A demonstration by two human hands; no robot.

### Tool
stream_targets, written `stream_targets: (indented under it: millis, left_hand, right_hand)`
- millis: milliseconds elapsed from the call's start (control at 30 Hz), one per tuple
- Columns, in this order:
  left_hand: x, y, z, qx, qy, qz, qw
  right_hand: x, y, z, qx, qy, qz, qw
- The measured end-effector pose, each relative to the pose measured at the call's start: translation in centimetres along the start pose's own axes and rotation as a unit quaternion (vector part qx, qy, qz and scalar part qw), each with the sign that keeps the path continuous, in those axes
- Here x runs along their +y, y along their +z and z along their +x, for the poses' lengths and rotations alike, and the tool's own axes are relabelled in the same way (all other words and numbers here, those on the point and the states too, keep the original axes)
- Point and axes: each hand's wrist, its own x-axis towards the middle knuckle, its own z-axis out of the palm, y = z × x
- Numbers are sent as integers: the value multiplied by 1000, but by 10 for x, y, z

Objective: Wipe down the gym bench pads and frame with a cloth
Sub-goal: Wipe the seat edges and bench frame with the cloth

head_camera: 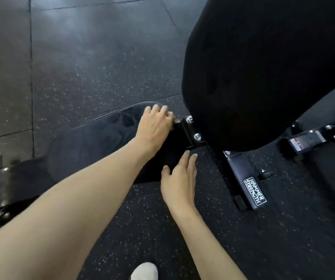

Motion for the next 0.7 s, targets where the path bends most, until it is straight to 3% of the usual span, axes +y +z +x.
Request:
stream_targets:
  millis: [67, 167, 267, 333, 400, 467, 500, 600, 700]
  left_hand:
    - [-22, -8, -12, 16, -51, -19, 998]
    - [-60, -22, -37, -38, -74, -61, 995]
    - [-89, -47, -52, -100, -197, -190, 957]
    - [-102, -59, -49, -111, -354, -302, 878]
    - [-113, -60, -41, -98, -500, -425, 748]
    - [-120, -55, -33, -93, -566, -525, 628]
    - [-122, -52, -29, -92, -574, -563, 588]
    - [-120, -46, -15, -83, -576, -627, 517]
    - [-119, -37, -1, -78, -569, -663, 480]
  right_hand:
    - [-13, -6, -2, -37, 18, -26, 999]
    - [-40, -15, -8, -88, 37, -47, 994]
    - [-67, -20, -5, -121, 46, -84, 988]
    - [-86, -23, 4, -134, 47, -105, 984]
    - [-104, -25, 17, -137, 36, -120, 983]
    - [-116, -25, 35, -131, 23, -130, 983]
    - [-120, -24, 44, -128, 17, -136, 982]
    - [-123, -22, 72, -119, 11, -149, 982]
    - [-120, -20, 96, -104, 26, -147, 983]
